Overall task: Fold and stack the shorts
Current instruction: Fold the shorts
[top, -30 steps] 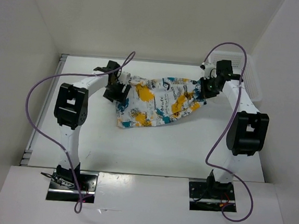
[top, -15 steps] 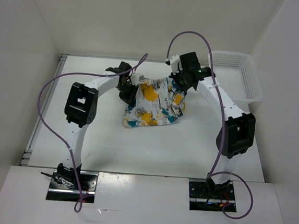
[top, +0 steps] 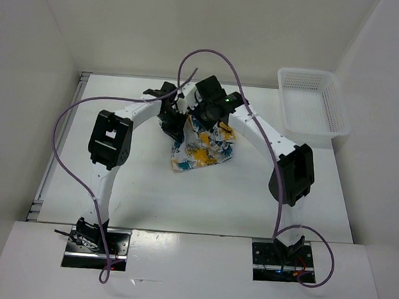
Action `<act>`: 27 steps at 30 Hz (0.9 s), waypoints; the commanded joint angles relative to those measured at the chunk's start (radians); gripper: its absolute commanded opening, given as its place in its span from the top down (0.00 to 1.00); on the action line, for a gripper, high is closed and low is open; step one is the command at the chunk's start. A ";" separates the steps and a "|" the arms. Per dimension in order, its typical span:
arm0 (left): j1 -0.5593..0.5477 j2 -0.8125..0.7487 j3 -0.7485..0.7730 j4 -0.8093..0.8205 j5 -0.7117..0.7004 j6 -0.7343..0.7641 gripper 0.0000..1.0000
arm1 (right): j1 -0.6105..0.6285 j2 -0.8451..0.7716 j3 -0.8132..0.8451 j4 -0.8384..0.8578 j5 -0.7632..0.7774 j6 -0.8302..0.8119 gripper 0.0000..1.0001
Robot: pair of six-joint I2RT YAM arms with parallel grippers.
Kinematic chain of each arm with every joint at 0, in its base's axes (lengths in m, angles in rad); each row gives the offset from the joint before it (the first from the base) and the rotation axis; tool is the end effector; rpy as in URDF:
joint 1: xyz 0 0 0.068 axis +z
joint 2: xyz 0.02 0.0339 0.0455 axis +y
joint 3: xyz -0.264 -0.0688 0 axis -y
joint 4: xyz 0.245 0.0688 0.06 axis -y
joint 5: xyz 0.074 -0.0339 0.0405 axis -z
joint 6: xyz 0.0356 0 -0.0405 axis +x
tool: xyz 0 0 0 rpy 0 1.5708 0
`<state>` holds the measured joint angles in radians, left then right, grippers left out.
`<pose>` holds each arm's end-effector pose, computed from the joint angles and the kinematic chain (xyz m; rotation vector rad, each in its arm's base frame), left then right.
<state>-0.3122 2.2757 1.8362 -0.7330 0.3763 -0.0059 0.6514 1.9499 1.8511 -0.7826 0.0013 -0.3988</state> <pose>0.4526 -0.1598 0.1659 0.5233 2.6985 -0.6042 0.3477 0.2650 0.3097 -1.2304 2.1248 0.1095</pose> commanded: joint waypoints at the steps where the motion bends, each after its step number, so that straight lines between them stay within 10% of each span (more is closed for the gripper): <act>1: -0.001 0.027 0.049 -0.003 0.015 0.006 0.74 | 0.042 0.033 0.121 -0.038 -0.075 -0.018 1.00; 27: 0.087 -0.027 -0.044 0.009 -0.054 0.006 0.74 | 0.180 0.316 0.451 -0.049 -0.267 0.026 1.00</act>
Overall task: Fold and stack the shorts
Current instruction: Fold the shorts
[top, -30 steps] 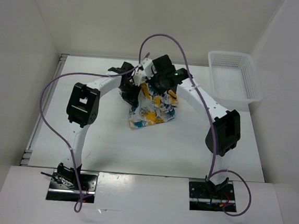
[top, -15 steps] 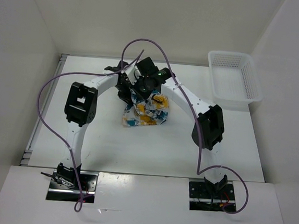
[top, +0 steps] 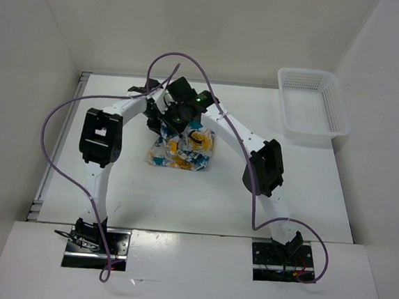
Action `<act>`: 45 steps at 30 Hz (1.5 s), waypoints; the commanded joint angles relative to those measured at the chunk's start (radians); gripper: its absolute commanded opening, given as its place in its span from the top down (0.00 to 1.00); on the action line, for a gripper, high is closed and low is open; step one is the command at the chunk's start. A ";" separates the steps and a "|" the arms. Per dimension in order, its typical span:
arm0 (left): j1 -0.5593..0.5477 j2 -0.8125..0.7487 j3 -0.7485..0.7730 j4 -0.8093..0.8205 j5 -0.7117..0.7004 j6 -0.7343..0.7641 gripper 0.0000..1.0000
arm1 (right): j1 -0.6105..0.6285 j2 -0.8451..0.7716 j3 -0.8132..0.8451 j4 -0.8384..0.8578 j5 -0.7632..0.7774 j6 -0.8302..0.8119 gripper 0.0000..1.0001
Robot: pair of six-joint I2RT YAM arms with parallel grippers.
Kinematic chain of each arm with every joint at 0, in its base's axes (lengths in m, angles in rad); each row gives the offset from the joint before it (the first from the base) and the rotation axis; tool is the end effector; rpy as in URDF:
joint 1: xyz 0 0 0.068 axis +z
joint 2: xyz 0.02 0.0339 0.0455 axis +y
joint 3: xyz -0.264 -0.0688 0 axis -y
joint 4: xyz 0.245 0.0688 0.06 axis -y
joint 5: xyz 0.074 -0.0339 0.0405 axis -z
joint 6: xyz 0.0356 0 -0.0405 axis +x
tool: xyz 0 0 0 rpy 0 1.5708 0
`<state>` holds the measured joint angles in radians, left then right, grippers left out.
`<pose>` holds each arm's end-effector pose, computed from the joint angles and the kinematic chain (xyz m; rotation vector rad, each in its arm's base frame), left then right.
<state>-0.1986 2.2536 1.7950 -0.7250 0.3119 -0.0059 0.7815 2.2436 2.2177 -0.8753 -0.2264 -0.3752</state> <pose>0.4621 -0.1041 0.1638 0.3488 2.7282 -0.4850 0.3482 0.3568 0.2884 -1.4455 2.0338 0.4526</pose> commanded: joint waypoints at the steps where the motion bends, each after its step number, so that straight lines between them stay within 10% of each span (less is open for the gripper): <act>1: -0.027 -0.005 -0.003 0.001 0.010 0.006 0.74 | 0.050 0.033 0.085 0.053 -0.028 0.002 1.00; 7: -0.007 -0.061 -0.051 0.010 -0.123 0.006 0.59 | 0.059 0.120 0.069 0.098 0.085 0.015 0.95; 13: 0.154 -0.172 -0.066 -0.014 -0.264 0.006 0.28 | 0.081 0.132 0.102 0.107 0.075 0.015 0.73; 21: 0.194 -0.203 -0.066 -0.040 -0.178 0.006 0.18 | 0.090 0.123 0.129 0.088 0.026 0.005 0.40; 29: 0.222 -0.184 0.053 -0.089 -0.128 0.006 0.17 | 0.090 0.100 0.229 0.118 0.061 0.042 0.41; 45: 0.168 -0.066 0.110 -0.143 0.066 0.006 0.11 | -0.024 -0.283 -0.532 0.137 0.145 -0.083 0.61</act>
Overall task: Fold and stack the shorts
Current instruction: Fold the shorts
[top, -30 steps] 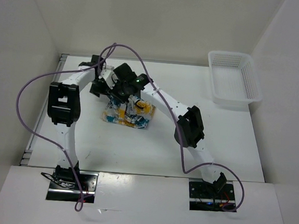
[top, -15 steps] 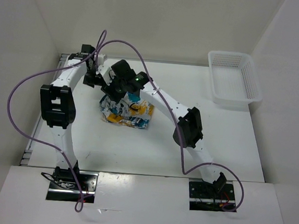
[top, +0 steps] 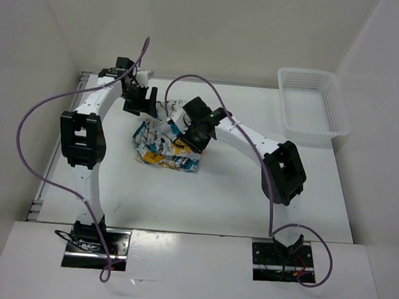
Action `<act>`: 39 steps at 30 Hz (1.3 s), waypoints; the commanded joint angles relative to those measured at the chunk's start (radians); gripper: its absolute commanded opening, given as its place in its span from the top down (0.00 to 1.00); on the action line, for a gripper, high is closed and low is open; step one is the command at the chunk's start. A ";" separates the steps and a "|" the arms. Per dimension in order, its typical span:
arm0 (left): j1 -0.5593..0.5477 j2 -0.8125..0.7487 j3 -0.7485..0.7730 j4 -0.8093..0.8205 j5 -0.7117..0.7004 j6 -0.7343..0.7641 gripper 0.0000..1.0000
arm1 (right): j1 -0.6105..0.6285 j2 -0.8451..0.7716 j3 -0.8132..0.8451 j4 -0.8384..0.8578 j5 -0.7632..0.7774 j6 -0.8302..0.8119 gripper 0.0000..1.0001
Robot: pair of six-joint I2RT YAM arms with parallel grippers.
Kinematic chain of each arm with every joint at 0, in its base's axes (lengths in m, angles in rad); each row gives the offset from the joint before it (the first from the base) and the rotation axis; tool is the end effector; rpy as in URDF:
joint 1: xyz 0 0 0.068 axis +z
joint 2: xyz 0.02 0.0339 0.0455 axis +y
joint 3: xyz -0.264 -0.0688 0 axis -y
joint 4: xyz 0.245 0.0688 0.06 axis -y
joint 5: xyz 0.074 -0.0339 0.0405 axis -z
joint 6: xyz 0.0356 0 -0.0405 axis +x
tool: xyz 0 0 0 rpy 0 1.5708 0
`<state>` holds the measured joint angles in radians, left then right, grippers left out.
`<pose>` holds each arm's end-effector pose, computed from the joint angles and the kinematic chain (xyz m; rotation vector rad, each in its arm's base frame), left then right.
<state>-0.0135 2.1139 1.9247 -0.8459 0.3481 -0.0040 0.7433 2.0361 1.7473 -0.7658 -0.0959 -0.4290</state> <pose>0.4630 -0.0184 0.2600 0.1364 2.5731 -0.4587 0.3249 0.3033 0.2420 -1.4865 2.1783 0.2339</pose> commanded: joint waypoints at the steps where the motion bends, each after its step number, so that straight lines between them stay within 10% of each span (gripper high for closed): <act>1: -0.017 0.083 -0.020 -0.022 0.029 0.004 0.12 | 0.014 -0.076 -0.083 0.039 0.015 -0.030 0.62; 14: -0.037 0.141 0.025 0.004 0.097 0.004 0.87 | 0.014 -0.086 -0.201 0.144 -0.076 0.053 0.60; 28: -0.101 0.011 0.161 -0.059 0.207 0.004 0.87 | 0.014 0.032 -0.247 0.230 0.011 0.144 0.57; 39: -0.111 0.168 0.358 -0.030 0.122 0.004 0.84 | 0.014 0.000 -0.310 0.278 0.156 0.101 0.99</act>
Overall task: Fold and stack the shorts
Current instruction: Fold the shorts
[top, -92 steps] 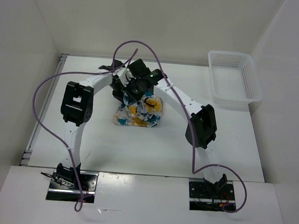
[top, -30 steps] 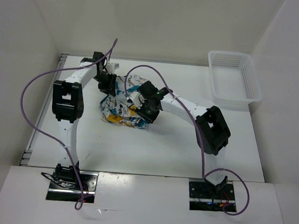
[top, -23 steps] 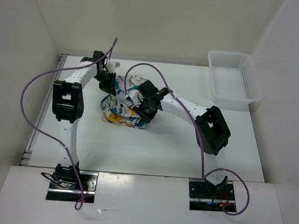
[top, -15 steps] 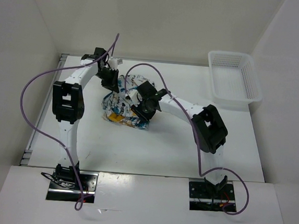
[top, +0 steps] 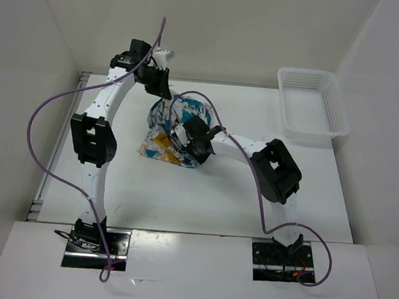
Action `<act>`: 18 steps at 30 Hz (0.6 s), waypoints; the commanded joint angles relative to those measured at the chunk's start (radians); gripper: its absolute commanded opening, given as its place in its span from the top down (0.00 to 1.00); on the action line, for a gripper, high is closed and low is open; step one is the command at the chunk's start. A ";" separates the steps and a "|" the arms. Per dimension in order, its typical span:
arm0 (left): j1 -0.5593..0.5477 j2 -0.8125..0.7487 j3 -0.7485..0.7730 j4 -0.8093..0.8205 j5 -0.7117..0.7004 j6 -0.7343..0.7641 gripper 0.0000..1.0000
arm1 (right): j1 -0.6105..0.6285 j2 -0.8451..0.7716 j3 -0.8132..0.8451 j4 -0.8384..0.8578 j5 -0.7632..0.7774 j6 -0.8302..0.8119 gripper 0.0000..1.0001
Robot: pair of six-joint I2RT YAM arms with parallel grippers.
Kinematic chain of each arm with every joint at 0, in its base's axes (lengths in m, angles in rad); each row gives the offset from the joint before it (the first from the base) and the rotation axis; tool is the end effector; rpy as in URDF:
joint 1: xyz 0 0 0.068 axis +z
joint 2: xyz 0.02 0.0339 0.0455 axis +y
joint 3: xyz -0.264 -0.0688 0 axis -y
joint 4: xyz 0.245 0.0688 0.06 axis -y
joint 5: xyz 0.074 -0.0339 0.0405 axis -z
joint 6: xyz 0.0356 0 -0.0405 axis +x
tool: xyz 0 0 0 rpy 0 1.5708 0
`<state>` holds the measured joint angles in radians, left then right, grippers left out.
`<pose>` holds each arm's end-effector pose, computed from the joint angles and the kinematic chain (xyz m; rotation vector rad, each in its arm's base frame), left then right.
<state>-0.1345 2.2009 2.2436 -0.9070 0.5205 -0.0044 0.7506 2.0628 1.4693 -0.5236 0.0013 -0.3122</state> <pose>0.4791 -0.0827 0.3174 0.3890 2.3666 -0.6951 0.3140 0.2929 0.1604 -1.3655 2.3239 0.1336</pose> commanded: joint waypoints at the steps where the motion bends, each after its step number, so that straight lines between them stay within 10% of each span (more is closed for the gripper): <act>1: 0.010 0.098 0.048 0.031 -0.072 0.004 0.84 | 0.007 -0.027 -0.041 0.046 0.072 -0.025 0.99; 6: 0.010 0.149 0.008 0.066 -0.171 0.004 0.81 | 0.007 -0.102 -0.041 0.047 0.060 -0.059 0.91; 10: 0.010 0.158 -0.041 0.120 -0.191 0.004 0.74 | 0.007 -0.200 -0.041 0.037 -0.021 -0.082 0.38; 18: 0.019 0.145 -0.120 0.189 -0.191 0.004 0.67 | -0.201 -0.382 0.006 0.189 -0.296 0.046 0.31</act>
<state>-0.1207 2.3829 2.1624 -0.7750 0.3340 -0.0040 0.6571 1.7199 1.4315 -0.4679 -0.1886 -0.3557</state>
